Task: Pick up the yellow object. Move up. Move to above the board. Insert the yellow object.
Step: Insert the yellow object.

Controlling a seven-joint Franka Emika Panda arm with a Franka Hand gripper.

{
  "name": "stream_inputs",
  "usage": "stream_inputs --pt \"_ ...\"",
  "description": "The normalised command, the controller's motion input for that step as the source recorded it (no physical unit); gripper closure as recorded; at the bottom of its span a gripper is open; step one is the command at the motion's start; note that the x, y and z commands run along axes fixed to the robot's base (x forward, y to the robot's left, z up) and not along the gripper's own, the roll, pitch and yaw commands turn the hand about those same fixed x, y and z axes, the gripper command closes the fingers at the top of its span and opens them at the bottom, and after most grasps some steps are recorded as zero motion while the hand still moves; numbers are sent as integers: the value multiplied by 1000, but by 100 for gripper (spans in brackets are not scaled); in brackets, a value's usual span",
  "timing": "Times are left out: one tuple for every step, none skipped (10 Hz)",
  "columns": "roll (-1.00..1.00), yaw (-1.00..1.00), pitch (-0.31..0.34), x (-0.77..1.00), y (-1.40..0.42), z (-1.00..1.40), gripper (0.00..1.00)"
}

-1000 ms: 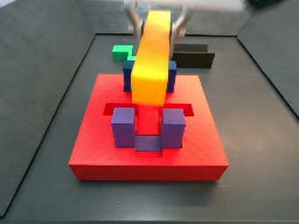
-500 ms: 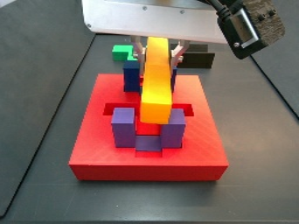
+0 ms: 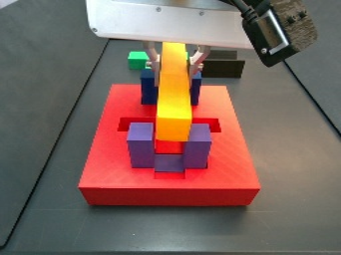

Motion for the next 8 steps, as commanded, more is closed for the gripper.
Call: stream_inputs --pt "0 323 -56 -66 9 -246 100" --pt "0 231 -46 -103 0 -143 100" --pt "0 106 -13 -71 -31 -120 100" --pt "0 77 0 0 -80 -106 100" --pt "83 37 4 131 -163 -134 100" --pt "154 0 77 363 -217 -91 100" --pt "170 -177 67 283 -177 -100 100" --pt "107 -143 36 74 -74 -137 100"
